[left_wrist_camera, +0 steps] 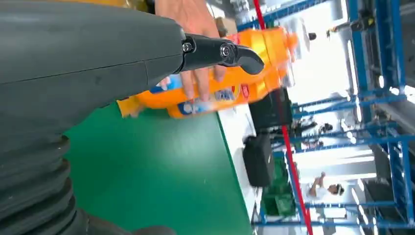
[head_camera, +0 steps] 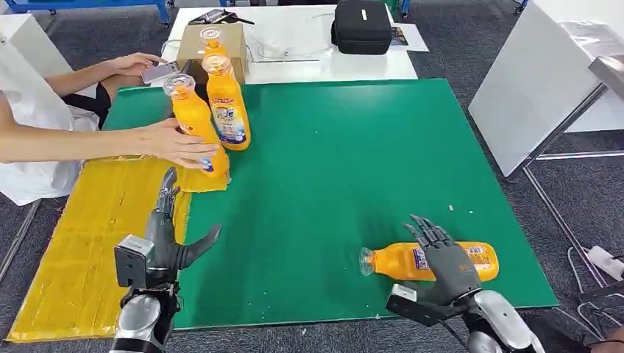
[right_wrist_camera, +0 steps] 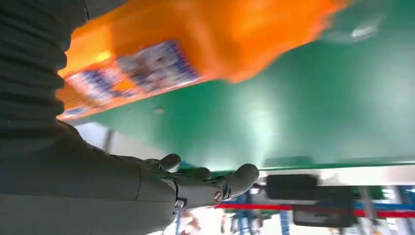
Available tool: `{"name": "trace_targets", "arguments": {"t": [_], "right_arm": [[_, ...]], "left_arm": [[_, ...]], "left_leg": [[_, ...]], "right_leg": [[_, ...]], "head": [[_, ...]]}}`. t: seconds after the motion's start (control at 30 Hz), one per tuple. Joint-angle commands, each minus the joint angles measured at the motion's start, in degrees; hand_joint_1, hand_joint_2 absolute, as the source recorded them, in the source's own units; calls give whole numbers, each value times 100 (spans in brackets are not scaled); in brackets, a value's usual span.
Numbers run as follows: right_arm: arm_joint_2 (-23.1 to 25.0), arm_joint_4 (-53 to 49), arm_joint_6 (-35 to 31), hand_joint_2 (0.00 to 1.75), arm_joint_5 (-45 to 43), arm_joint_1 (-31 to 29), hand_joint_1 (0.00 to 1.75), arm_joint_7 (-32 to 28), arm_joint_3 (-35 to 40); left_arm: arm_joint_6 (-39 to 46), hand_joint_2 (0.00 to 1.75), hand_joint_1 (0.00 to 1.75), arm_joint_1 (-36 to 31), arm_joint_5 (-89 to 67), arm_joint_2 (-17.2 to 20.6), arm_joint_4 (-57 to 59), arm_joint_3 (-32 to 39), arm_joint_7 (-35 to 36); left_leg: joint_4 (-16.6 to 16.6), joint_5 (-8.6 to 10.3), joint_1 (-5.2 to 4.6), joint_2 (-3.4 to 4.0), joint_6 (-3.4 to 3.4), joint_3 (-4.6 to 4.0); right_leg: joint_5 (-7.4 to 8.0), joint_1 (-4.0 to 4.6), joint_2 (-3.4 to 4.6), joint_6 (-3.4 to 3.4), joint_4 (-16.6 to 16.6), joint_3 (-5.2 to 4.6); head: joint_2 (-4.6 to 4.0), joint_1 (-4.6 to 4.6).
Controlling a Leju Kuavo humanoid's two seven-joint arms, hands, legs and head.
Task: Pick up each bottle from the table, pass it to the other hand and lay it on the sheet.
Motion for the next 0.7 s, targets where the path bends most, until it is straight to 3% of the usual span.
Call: {"name": "trace_targets", "arguments": {"t": [0.03,0.27,0.5,0.7], "right_arm": [[88,667,-75,175,273,-264,0,242,-393],[-40,1076,115,175,227,-417,0,239,-612],[-524,1927,664,175,75,-643,0,125,-596],[-538,2032,679,175,79,-682,0,128,-577]], "left_arm": [[-30,175,0,-240,69,-10,464,-187,108],[-83,175,0,-300,130,0,540,-188,127],[-144,175,0,-460,239,44,756,-266,104],[-148,175,0,-473,253,48,803,-269,97]], "left_leg": [[-1,-17,15,-2,-14,42],[-1,-11,9,-4,-8,28],[-4,-4,5,-11,-5,22],[-2,-9,6,-3,-7,27]], "right_leg": [[-15,12,20,-23,-7,44],[-9,7,13,-15,-6,30],[-6,3,2,-12,-10,28],[-8,3,12,-15,-8,32]], "head": [[0,-4],[0,-4],[0,-2],[0,-4]]}}
